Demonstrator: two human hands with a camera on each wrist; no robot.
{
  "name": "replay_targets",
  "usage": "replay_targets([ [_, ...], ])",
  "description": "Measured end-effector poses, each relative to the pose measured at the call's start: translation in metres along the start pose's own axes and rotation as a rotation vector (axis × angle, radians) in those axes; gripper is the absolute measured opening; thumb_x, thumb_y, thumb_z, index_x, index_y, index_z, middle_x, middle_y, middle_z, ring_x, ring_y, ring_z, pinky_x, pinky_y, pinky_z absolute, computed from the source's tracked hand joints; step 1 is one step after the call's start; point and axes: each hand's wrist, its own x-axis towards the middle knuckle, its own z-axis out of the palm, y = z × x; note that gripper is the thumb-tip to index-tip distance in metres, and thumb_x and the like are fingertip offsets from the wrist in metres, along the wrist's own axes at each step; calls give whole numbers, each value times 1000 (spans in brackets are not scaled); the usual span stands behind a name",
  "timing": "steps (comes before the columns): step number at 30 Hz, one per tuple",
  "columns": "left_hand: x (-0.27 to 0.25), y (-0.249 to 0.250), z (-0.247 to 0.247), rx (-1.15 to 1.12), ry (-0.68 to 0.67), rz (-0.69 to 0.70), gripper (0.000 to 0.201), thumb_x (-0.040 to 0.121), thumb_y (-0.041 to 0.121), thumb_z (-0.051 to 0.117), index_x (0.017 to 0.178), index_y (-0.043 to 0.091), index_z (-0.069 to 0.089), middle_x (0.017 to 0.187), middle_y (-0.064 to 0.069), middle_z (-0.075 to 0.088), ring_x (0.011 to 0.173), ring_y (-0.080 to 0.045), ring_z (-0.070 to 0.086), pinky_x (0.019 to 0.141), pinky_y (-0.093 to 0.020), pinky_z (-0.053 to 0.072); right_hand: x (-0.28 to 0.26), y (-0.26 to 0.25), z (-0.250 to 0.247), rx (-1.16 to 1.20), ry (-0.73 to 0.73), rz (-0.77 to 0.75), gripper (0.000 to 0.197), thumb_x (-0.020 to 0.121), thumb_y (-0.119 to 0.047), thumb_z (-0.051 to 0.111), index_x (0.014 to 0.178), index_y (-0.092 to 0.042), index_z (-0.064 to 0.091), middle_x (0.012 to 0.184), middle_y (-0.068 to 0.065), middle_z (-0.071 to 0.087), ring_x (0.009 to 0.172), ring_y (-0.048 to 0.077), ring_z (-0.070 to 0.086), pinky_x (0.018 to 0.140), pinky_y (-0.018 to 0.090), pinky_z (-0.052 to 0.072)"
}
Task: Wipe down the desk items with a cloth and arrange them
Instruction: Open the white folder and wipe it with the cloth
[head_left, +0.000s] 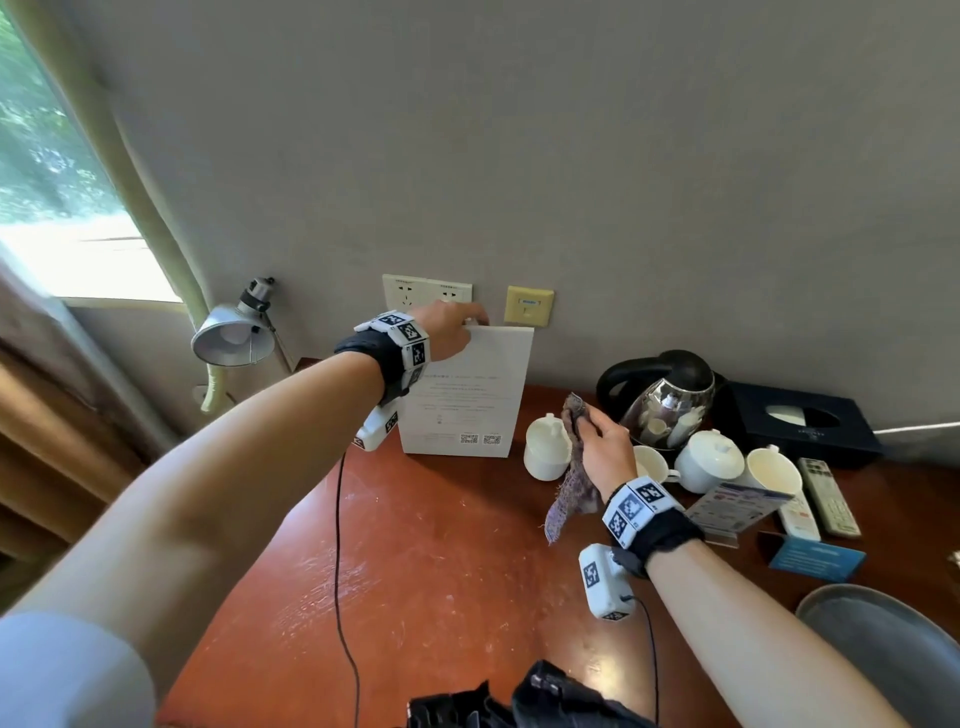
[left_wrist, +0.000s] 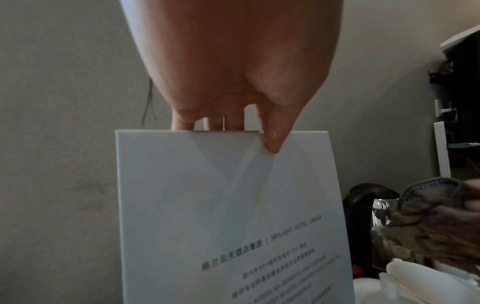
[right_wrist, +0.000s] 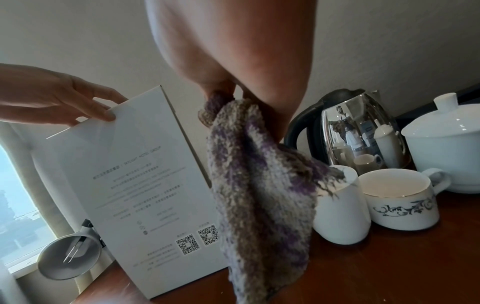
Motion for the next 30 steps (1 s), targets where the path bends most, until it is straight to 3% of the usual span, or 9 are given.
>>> replay_targets([
  [3, -8, 0, -1, 10, 17, 1, 38, 97, 14, 47, 130, 31, 55, 120, -6, 65, 98, -26, 64, 80, -41, 56, -7, -3, 2, -3, 2, -6, 33, 103, -11, 48, 133, -12, 61, 128, 3, 65, 119, 17, 57, 106, 26, 39],
  [8, -20, -1, 2, 26, 44, -5, 37, 98, 16, 48, 133, 28, 53, 117, -6, 64, 92, -24, 61, 67, -33, 49, -15, -10, 2, -14, 9, -32, 33, 103, -11, 47, 133, -12, 61, 122, 1, 65, 113, 14, 57, 99, 22, 38],
  [12, -32, -1, 4, 38, 67, 4, 38, 98, 18, 52, 135, 27, 52, 126, -9, 62, 105, -28, 60, 80, -38, 53, -21, -11, 1, -7, 17, -40, 32, 103, -11, 46, 132, -11, 62, 117, 0, 65, 110, 13, 57, 97, 22, 39],
  [16, -42, -3, 3, 64, 118, 7, 42, 98, 24, 55, 139, 28, 50, 131, -9, 57, 119, -29, 53, 91, -40, 47, -24, -7, 1, -15, 24, -20, 33, 103, -15, 47, 132, -15, 62, 125, 3, 66, 119, 21, 58, 107, 32, 41],
  [18, -48, -4, 2, 58, 143, 8, 45, 97, 27, 57, 141, 29, 48, 136, -8, 54, 126, -29, 47, 97, -42, 45, -27, -7, 0, -19, 28, -17, 33, 103, -16, 47, 133, -15, 61, 127, 4, 65, 120, 21, 58, 105, 29, 40],
  [27, -77, 16, -4, -89, 252, 67, 51, 95, 29, 61, 144, 27, 46, 147, -8, 46, 136, -27, 36, 103, -45, 41, -39, -12, -15, -65, 136, -70, 29, 103, -17, 47, 125, -11, 66, 112, 6, 66, 107, 22, 58, 90, 26, 40],
  [30, -85, 25, 1, -114, 254, 101, 52, 95, 32, 62, 144, 28, 46, 149, -6, 43, 138, -25, 34, 105, -43, 38, -40, -13, -28, 2, 159, -25, 29, 103, -18, 48, 126, -9, 64, 110, 3, 63, 105, 20, 57, 94, 30, 44],
])
